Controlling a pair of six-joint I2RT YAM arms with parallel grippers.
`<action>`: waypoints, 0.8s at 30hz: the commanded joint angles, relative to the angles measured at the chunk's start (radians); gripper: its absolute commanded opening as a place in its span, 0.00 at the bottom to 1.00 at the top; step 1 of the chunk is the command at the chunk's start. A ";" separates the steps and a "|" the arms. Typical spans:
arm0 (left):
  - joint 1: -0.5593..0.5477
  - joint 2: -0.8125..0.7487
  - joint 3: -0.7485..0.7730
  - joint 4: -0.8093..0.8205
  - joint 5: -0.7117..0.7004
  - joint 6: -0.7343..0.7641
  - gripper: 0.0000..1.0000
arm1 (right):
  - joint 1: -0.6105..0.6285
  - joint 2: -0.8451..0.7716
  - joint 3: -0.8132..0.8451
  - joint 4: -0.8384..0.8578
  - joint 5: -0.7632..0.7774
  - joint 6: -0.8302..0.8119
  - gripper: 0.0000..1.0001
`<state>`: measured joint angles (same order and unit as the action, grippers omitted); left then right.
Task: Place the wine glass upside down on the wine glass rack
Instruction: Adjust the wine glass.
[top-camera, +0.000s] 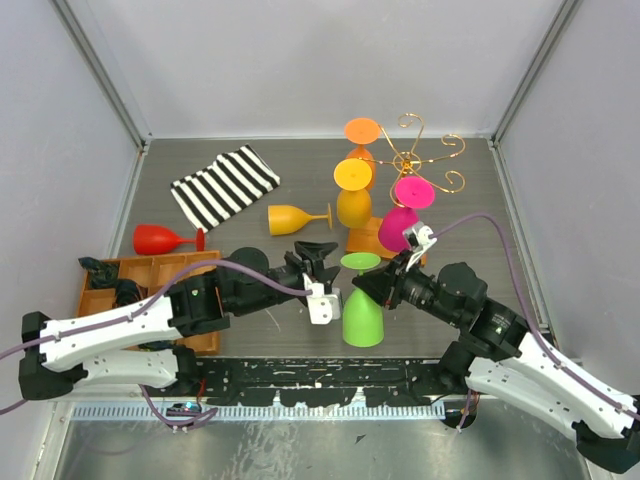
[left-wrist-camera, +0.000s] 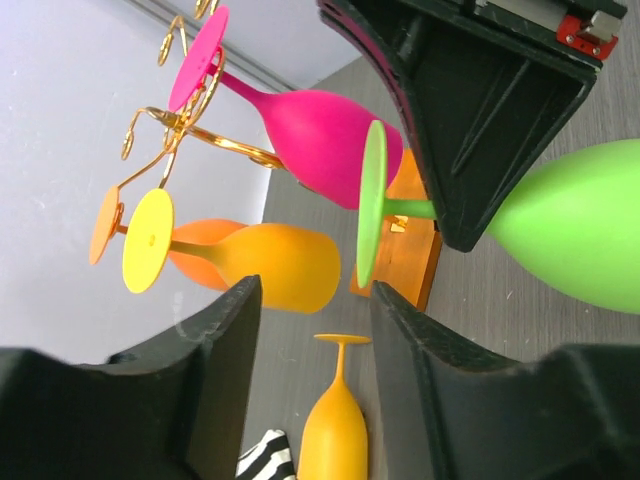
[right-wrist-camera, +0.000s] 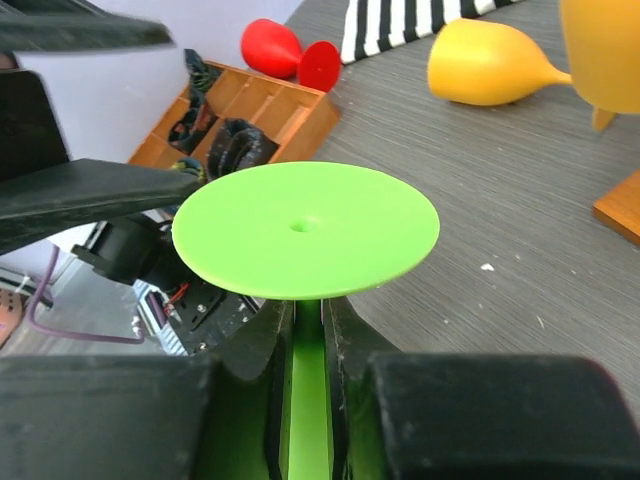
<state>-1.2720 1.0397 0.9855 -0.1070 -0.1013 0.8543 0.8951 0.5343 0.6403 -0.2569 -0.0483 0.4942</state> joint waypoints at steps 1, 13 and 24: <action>0.005 -0.032 -0.002 0.042 -0.017 -0.093 0.59 | 0.004 -0.043 0.043 -0.070 0.106 -0.006 0.01; 0.005 -0.089 -0.066 -0.237 -0.108 -0.700 0.98 | 0.004 -0.071 0.088 -0.269 0.238 0.006 0.01; 0.004 0.216 0.174 -0.736 -0.236 -1.221 0.98 | 0.004 -0.066 0.111 -0.328 0.256 -0.004 0.01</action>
<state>-1.2705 1.1458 1.0306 -0.5972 -0.2764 -0.1265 0.8951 0.4717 0.7090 -0.5896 0.1844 0.4980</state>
